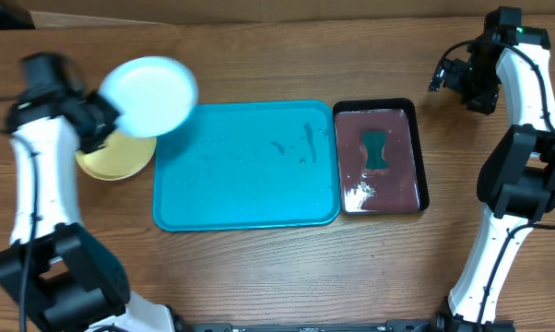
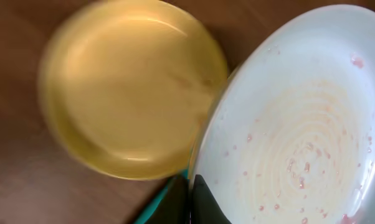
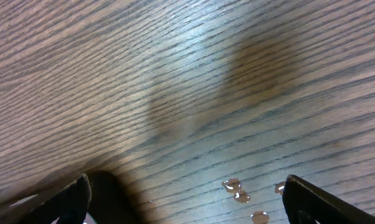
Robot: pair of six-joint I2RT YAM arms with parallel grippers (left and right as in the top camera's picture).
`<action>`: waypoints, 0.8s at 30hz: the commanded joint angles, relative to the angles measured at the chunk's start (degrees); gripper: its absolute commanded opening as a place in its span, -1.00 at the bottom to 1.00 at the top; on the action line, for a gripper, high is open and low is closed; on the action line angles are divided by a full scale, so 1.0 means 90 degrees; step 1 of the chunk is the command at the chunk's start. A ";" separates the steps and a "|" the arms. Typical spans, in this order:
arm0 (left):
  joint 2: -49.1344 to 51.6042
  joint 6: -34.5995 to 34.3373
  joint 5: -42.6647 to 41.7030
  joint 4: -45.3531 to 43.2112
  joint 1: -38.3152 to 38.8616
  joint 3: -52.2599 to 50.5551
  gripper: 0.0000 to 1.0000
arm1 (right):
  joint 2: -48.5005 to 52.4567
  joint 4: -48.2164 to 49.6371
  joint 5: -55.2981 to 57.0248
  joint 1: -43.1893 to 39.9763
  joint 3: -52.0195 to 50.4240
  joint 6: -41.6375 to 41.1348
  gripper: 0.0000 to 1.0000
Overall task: Clean dirty plates on tray and stack at the side
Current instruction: 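Carry the white plate left and set it on the yellow plate, then release the white plate and raise the left gripper over the teal tray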
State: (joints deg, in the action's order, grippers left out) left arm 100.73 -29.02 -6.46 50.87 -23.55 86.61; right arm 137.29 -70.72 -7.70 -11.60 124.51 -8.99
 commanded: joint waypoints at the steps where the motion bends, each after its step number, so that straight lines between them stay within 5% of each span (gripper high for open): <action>1: 0.0112 -0.0066 0.0340 0.0112 -0.0498 0.0053 -0.91 | -0.0240 0.0022 -0.0053 0.0000 0.0151 -0.0024 1.00; 20: 0.1013 0.0085 0.0794 0.0095 -0.0845 0.0056 -0.84 | -0.0240 0.0022 -0.0053 0.0000 0.0151 -0.0024 1.00; 21: 0.1013 0.0083 0.0787 0.0095 -0.0845 0.0056 -0.72 | -0.0240 0.0022 -0.0053 0.0000 0.0151 -0.0024 1.00; 24: 0.1013 0.0085 0.0605 0.0095 -0.0845 0.0056 0.37 | -0.0240 0.0022 -0.0053 0.0000 0.0151 -0.0027 1.00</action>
State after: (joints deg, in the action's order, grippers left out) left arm 110.02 -28.53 -0.49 51.86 -31.48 86.61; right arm 137.29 -70.72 -7.70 -11.60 124.51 -8.97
